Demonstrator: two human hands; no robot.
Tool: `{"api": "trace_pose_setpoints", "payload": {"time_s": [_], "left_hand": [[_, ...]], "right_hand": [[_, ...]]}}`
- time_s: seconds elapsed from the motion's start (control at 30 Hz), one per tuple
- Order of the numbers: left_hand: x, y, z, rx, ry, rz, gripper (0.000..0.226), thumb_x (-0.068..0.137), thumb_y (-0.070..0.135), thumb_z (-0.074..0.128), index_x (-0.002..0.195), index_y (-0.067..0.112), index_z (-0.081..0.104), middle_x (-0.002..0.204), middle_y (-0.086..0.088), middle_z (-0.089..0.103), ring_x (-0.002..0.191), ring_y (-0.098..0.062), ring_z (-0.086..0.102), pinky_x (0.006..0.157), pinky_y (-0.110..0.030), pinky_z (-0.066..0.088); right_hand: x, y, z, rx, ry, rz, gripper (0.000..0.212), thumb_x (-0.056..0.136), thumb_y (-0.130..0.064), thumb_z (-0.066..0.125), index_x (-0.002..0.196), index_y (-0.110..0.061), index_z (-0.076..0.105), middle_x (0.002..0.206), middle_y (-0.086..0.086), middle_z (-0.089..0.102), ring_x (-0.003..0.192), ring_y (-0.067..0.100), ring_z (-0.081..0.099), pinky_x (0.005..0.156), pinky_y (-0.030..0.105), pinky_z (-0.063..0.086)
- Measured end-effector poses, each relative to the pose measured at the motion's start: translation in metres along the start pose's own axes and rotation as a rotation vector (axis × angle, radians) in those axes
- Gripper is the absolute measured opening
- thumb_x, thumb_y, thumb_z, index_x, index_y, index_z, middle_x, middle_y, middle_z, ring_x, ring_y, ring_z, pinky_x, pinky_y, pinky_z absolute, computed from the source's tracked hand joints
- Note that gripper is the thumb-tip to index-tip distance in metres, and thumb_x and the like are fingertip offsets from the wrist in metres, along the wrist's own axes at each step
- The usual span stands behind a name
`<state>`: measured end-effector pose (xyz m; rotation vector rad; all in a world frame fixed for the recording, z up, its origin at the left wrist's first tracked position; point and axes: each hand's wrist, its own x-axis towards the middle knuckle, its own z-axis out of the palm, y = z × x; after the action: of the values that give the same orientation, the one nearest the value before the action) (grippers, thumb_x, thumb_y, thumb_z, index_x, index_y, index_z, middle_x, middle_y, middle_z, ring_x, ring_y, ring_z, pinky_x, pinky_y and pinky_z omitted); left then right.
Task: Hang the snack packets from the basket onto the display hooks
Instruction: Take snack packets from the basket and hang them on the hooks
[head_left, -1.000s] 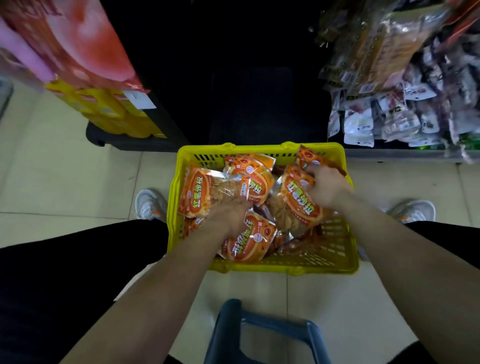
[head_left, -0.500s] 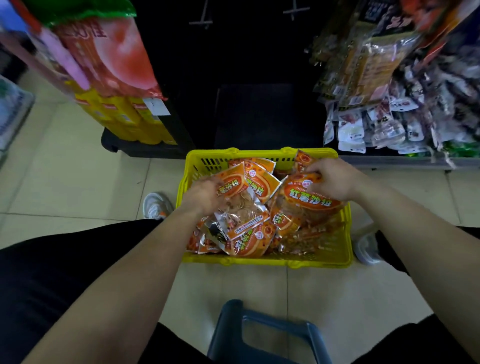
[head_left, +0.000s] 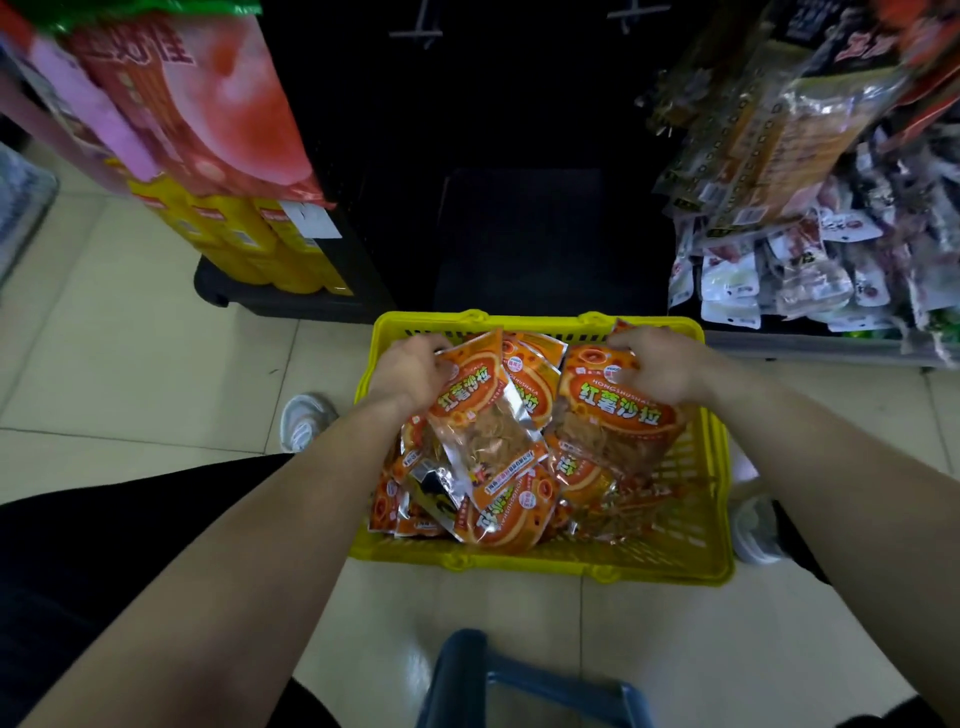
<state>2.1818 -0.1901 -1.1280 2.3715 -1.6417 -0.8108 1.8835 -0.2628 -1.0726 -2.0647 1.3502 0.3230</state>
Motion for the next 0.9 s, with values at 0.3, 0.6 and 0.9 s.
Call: {"api": "trace_pose_setpoints", "payload": {"time_s": [0.3, 0.6, 0.9], "left_hand": [[-0.050, 0.054, -0.076, -0.129, -0.023, 0.295, 0.009, 0.092, 0.030, 0.069, 0.094, 0.039, 0.068, 0.104, 0.010, 0.071, 0.100, -0.011, 0.065, 0.085, -0.033, 0.054], [-0.112, 0.098, -0.143, -0.348, -0.048, 0.471, 0.009, 0.093, 0.028, 0.070, 0.090, 0.034, 0.074, 0.086, 0.018, 0.073, 0.083, 0.000, 0.069, 0.070, -0.023, 0.052], [-0.108, 0.116, -0.129, -0.468, -0.042, 0.487, 0.014, 0.101, 0.030, 0.057, 0.094, 0.034, 0.069, 0.090, 0.015, 0.072, 0.088, -0.003, 0.068, 0.076, -0.027, 0.052]], "right_hand": [[-0.062, -0.030, -0.054, 0.011, 0.101, -0.120, 0.017, 0.083, -0.031, 0.078, 0.090, -0.033, 0.064, 0.105, -0.004, 0.069, 0.099, 0.017, 0.063, 0.083, 0.033, 0.050], [-0.133, -0.075, -0.086, -0.210, 0.473, -0.285, 0.014, 0.085, -0.047, 0.071, 0.089, -0.036, 0.065, 0.089, -0.015, 0.069, 0.087, 0.013, 0.063, 0.071, 0.035, 0.053], [-0.106, -0.068, -0.093, 0.069, 0.580, -0.356, 0.039, 0.075, -0.033, 0.084, 0.108, -0.032, 0.065, 0.083, -0.011, 0.054, 0.079, 0.012, 0.057, 0.070, 0.036, 0.048]]}}
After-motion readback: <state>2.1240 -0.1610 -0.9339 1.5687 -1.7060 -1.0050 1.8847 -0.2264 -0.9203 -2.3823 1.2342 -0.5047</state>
